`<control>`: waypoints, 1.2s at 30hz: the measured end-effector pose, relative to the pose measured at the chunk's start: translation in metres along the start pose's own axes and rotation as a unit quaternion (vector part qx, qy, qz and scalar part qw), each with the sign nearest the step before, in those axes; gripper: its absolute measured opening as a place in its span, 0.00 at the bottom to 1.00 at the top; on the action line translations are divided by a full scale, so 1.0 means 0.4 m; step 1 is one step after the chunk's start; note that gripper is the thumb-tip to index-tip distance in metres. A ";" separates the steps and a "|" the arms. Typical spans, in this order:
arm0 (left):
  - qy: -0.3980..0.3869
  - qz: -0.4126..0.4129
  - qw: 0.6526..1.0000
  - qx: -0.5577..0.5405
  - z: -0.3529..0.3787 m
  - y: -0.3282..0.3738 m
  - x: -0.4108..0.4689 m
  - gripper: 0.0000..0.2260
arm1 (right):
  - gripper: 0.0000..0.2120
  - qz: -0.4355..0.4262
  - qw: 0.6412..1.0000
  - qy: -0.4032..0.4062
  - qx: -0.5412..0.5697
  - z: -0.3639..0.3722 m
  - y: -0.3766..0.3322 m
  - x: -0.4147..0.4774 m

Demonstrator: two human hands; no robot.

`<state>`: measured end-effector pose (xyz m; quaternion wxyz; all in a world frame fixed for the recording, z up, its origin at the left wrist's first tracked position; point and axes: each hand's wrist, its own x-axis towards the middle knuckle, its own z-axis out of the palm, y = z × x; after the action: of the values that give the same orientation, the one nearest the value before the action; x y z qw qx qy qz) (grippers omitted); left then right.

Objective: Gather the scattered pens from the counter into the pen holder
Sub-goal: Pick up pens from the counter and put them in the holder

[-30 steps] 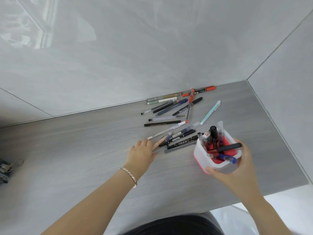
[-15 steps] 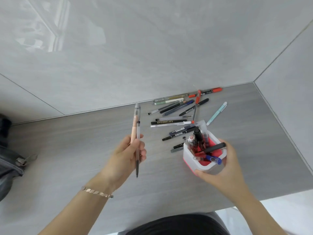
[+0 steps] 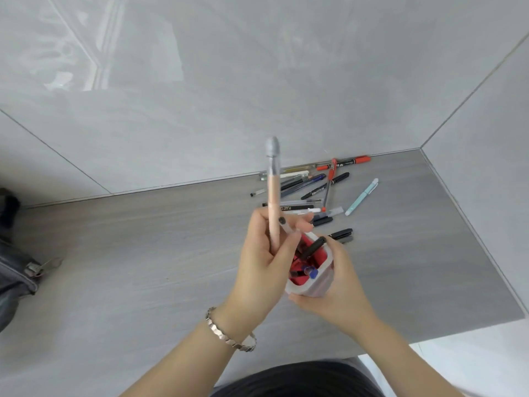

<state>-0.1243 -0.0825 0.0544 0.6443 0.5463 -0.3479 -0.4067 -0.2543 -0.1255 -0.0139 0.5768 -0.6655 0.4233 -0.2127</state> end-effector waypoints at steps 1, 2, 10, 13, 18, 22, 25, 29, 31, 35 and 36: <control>0.006 0.002 1.000 0.013 0.000 -0.005 0.000 0.14 | 0.41 0.008 1.000 0.002 0.007 0.000 0.003 -0.002; 0.013 0.001 1.000 0.018 0.001 -0.011 0.003 0.14 | 0.41 0.014 1.000 0.003 0.011 0.001 0.005 -0.005; -0.020 0.091 0.991 0.101 0.009 -0.041 0.012 0.05 | 0.40 0.026 1.000 0.005 -0.008 0.012 0.016 -0.016; -0.024 0.112 0.985 0.132 0.003 -0.045 0.009 0.05 | 0.40 0.024 1.000 0.004 -0.008 0.009 0.014 -0.013; 0.015 0.089 0.996 0.006 0.000 -0.028 -0.011 0.15 | 0.41 0.027 1.000 0.008 0.013 0.003 0.011 -0.013; 0.035 0.040 0.996 -0.072 -0.023 -0.023 -0.008 0.22 | 0.40 0.026 1.000 0.013 -0.008 0.004 0.014 -0.012; 0.025 -0.012 0.997 -0.072 -0.034 -0.015 0.000 0.08 | 0.42 0.025 0.999 0.009 -0.018 0.006 0.023 -0.014; -0.009 0.010 1.000 0.004 -0.041 -0.023 -0.002 0.11 | 0.41 0.010 1.000 0.001 -0.024 0.008 0.017 -0.017; -0.046 0.045 0.997 0.049 -0.053 -0.035 -0.007 0.18 | 0.41 0.006 1.000 0.003 -0.025 0.006 0.015 -0.019; -0.113 0.120 0.943 0.289 -0.081 -0.072 -0.006 0.17 | 0.40 0.001 1.000 0.015 -0.012 0.002 0.006 -0.026; -0.133 0.120 0.927 0.331 -0.081 -0.079 -0.012 0.17 | 0.40 -0.004 1.000 0.022 -0.010 -0.001 0.003 -0.027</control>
<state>-0.1019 -0.0670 0.0179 0.4192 0.6234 -0.6081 -0.2569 -0.2610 -0.1171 -0.0126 0.5598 -0.6682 0.4355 -0.2248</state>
